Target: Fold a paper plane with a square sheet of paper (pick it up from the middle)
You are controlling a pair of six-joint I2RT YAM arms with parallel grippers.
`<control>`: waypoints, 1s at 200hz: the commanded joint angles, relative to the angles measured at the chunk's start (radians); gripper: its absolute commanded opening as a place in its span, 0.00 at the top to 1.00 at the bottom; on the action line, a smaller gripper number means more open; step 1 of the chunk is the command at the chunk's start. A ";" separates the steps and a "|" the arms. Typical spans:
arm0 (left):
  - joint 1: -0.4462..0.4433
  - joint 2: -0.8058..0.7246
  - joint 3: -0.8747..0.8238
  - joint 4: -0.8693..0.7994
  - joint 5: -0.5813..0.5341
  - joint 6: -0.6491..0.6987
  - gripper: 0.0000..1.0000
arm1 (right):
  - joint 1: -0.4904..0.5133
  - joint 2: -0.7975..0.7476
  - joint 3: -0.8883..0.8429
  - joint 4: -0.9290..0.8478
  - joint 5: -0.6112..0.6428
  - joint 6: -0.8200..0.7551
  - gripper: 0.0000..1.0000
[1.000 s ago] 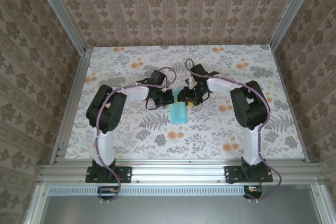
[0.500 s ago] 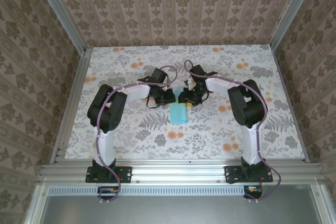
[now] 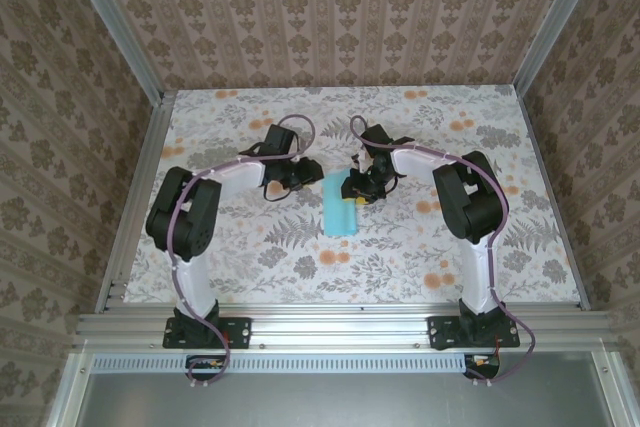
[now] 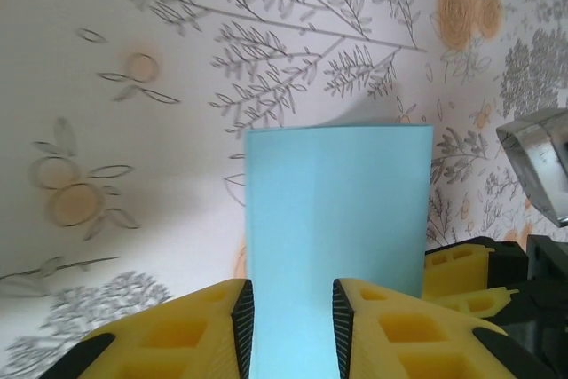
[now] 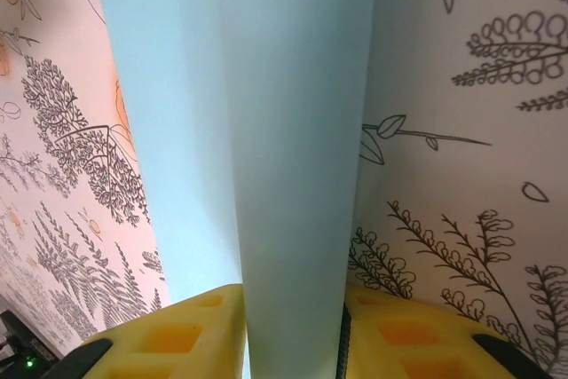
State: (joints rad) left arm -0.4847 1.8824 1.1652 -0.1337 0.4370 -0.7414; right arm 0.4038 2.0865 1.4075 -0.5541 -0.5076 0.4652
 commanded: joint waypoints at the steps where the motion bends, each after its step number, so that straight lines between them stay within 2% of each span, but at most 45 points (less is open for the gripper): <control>1: 0.021 -0.061 -0.039 0.016 -0.031 -0.013 0.68 | -0.004 0.035 0.009 -0.064 0.056 -0.030 0.68; 56: 0.021 -0.080 -0.076 0.018 -0.039 -0.014 0.68 | -0.004 0.054 0.008 -0.073 0.083 0.023 0.64; 112: 0.023 -0.072 -0.071 0.022 0.012 0.000 0.68 | -0.003 0.087 0.018 -0.098 0.123 0.046 0.65; 200: 0.004 -0.040 -0.044 0.020 0.027 0.003 0.69 | -0.003 0.104 0.021 -0.131 0.177 0.055 0.65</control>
State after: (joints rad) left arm -0.4686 1.8286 1.1000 -0.1215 0.4431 -0.7414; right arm 0.4042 2.1143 1.4525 -0.6067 -0.4885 0.5041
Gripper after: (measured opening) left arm 0.314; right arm 0.352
